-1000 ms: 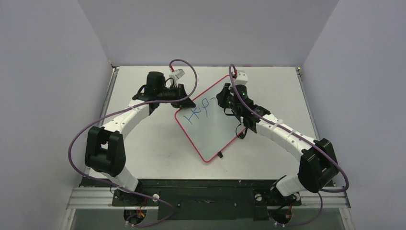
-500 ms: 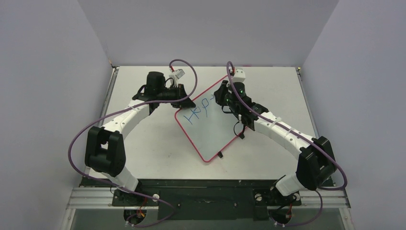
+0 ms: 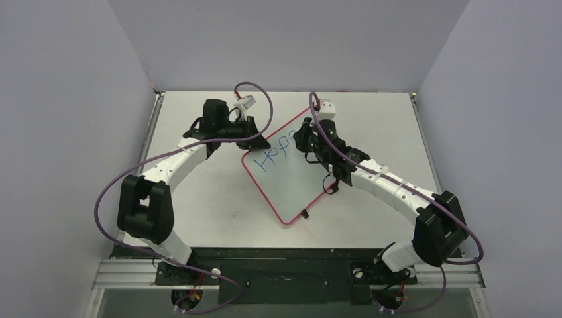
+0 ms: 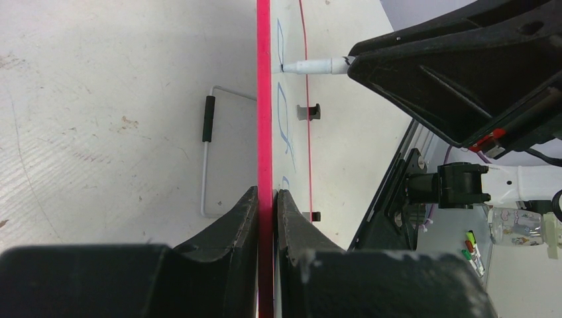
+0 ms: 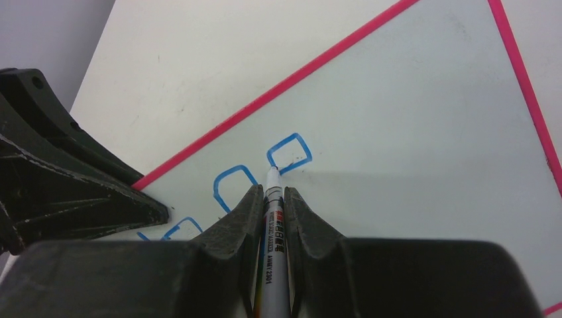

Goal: Write a sentence on the whiteboard

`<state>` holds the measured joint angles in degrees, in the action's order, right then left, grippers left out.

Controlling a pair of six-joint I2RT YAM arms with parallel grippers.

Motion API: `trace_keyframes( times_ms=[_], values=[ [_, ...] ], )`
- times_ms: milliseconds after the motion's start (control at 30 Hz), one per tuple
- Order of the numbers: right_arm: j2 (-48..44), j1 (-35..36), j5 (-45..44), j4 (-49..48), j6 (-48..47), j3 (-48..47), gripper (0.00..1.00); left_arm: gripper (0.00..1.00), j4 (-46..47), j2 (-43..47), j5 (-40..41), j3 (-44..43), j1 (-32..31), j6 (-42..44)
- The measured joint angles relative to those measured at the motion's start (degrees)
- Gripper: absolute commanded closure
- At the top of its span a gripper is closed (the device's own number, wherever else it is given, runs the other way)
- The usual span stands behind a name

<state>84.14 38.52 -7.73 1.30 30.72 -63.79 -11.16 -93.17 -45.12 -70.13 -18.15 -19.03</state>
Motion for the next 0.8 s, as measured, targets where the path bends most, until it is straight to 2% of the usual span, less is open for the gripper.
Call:
trace_keyframes(
  times_ms=[400,800],
  values=[
    [-4.1,-0.1,-1.5,0.9,0.0,6.1,1.00,1.00,0.1,0.0,-0.1,0.0,0.0,0.0],
    [-4.0,-3.7,-3.8,4.1,0.0,5.0,1.00,1.00,0.3,0.0,-0.3,0.0,0.0,0.0]
  ],
)
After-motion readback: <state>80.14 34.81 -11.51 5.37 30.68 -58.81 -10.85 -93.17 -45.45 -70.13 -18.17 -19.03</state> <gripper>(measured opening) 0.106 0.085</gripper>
